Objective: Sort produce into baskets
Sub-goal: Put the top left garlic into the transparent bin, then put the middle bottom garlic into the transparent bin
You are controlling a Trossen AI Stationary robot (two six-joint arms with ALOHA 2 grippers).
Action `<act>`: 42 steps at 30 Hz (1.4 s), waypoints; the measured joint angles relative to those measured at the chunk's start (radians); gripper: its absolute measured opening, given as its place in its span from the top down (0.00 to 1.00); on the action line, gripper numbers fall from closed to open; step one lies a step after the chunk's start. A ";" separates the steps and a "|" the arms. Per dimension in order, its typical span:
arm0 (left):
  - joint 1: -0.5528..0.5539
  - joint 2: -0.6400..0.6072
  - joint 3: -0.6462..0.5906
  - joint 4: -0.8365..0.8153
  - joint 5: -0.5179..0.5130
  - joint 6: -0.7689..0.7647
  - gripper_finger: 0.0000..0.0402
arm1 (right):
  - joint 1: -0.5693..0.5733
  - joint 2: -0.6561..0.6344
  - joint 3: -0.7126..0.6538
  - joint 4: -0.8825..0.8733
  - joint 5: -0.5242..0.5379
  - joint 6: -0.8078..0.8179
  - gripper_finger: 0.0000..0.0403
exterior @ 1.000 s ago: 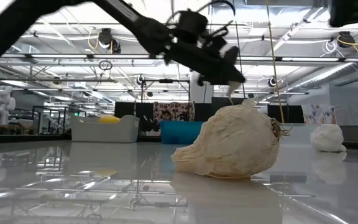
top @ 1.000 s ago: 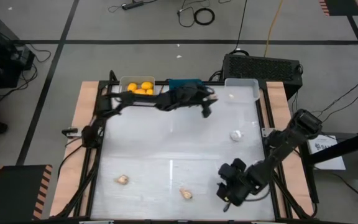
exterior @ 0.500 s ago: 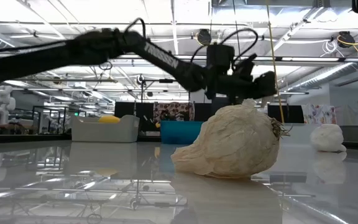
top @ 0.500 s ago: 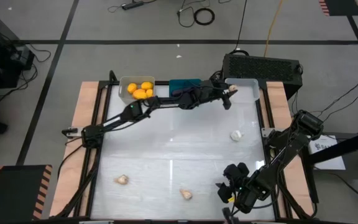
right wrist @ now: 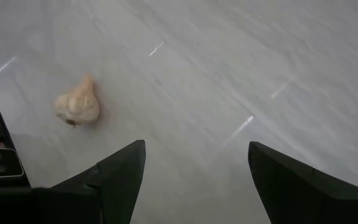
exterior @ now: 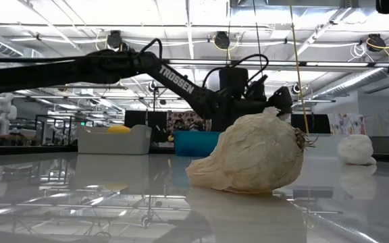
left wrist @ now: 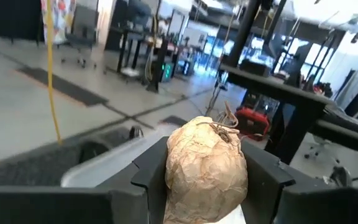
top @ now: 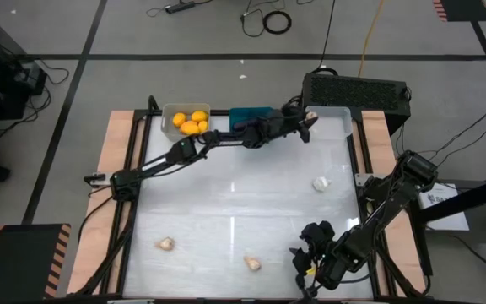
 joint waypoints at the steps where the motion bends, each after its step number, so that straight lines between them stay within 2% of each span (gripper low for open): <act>1: -0.003 0.000 0.000 -0.013 0.000 -0.016 0.62 | 0.000 0.000 0.000 0.001 0.001 -0.006 0.31; 4: -0.013 -0.001 0.000 -0.054 -0.002 -0.037 0.62 | 0.000 0.000 0.000 0.002 -0.001 -0.027 0.31; 7: -0.023 -0.002 0.000 -0.073 -0.008 0.009 0.62 | 0.000 0.000 0.000 0.001 -0.002 -0.057 0.31; 22: -0.034 -0.002 0.000 -0.099 -0.008 0.047 0.61 | -0.033 0.000 0.000 0.009 -0.040 -0.124 0.31; 33: -0.025 -0.002 0.000 -0.108 0.029 0.040 0.40 | -0.032 0.000 0.000 0.024 -0.055 -0.105 0.31; 38: -0.019 -0.023 0.000 -0.136 0.034 0.040 0.38 | -0.033 0.000 0.000 0.022 -0.055 -0.104 0.31; 42: -0.017 -0.095 0.000 -0.216 0.083 0.079 0.38 | -0.040 0.000 0.000 0.018 -0.055 -0.129 0.31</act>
